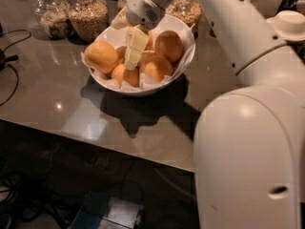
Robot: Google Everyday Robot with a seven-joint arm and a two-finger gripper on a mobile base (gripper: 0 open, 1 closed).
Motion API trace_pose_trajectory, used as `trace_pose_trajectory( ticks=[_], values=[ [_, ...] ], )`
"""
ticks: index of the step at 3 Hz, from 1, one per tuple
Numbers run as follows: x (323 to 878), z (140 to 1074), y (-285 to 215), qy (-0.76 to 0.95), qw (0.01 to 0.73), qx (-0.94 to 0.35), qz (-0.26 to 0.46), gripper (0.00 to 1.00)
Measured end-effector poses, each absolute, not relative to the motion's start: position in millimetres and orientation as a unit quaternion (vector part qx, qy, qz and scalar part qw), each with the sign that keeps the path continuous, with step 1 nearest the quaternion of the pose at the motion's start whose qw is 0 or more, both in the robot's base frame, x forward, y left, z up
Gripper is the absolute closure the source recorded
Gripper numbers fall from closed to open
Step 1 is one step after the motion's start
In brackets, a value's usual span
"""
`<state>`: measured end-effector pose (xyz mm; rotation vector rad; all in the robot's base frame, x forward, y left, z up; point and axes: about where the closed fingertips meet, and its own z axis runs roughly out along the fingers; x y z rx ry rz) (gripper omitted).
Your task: Pick orange from white bowl
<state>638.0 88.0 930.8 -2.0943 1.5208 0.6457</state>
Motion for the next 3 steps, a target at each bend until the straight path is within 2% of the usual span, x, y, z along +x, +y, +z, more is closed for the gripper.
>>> trace_pose_trajectory(
  ticks=[1, 2, 3],
  values=[
    [657.4, 925.0, 118.4, 0.523, 0.265, -0.755, 0.293, 0.0],
    [664.3, 929.7, 140.6, 0.51, 0.295, -0.741, 0.321, 0.0],
    [661.4, 934.6, 144.6, 0.542, 0.305, -0.72, 0.309, 0.0]
  ],
)
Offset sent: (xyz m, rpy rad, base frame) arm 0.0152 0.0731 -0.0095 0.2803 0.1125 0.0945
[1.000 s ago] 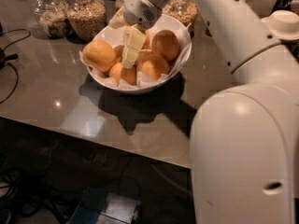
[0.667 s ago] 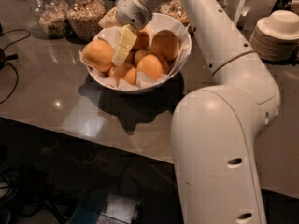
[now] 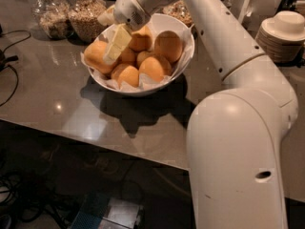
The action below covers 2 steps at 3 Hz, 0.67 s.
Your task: Pick orange from white bowl
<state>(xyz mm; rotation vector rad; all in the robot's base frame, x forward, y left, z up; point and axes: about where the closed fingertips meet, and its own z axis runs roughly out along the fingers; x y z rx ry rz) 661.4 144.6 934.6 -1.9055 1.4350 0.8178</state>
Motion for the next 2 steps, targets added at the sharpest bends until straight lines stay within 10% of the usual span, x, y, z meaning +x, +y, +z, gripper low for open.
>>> trace_pose_trajectory(
  ticks=[2],
  values=[
    [651.6, 910.3, 154.2, 0.545, 0.279, -0.724, 0.318, 0.0]
  ],
)
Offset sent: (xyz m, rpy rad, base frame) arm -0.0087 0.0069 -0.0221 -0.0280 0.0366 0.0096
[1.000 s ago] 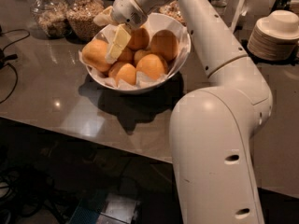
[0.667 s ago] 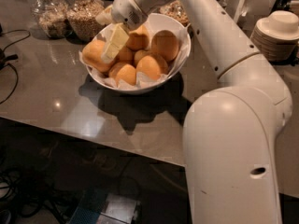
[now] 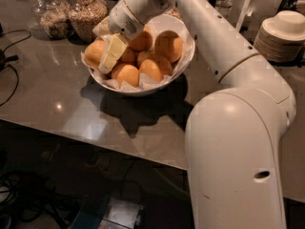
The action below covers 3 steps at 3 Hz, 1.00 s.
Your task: Pick orange from white bowl
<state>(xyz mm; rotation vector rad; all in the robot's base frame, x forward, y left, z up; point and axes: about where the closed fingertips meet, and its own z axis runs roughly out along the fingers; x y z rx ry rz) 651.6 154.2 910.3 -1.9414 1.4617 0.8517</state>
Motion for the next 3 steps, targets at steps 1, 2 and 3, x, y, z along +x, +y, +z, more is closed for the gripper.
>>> trace_pose_trajectory(
  ticks=[1, 2, 3],
  values=[
    [648.0, 903.9, 144.4, 0.56, 0.289, -0.705, 0.324, 0.0],
    [633.1, 909.5, 124.4, 0.595, 0.322, -0.667, 0.312, 0.0],
    [616.6, 893.5, 119.8, 0.618, 0.324, -0.648, 0.304, 0.19]
  ],
)
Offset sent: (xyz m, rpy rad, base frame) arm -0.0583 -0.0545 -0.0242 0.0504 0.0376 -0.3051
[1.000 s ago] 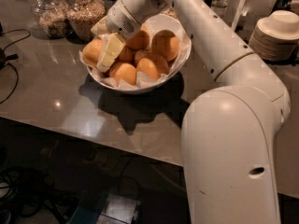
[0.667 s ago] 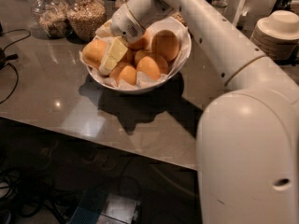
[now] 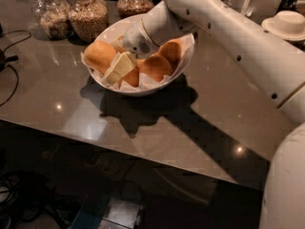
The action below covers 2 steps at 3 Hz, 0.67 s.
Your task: Pick orange from white bowl
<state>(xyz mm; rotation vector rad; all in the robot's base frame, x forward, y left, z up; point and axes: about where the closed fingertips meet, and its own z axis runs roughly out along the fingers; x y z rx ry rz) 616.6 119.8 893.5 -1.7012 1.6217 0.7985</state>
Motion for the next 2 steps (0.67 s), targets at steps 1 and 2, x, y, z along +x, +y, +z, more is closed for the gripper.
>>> trace_pose_trajectory(
  ticks=[1, 2],
  values=[
    [613.5, 887.7, 122.6, 0.619, 0.318, -0.65, 0.305, 0.42],
    [616.3, 890.8, 125.2, 0.614, 0.317, -0.657, 0.302, 0.65]
  ],
)
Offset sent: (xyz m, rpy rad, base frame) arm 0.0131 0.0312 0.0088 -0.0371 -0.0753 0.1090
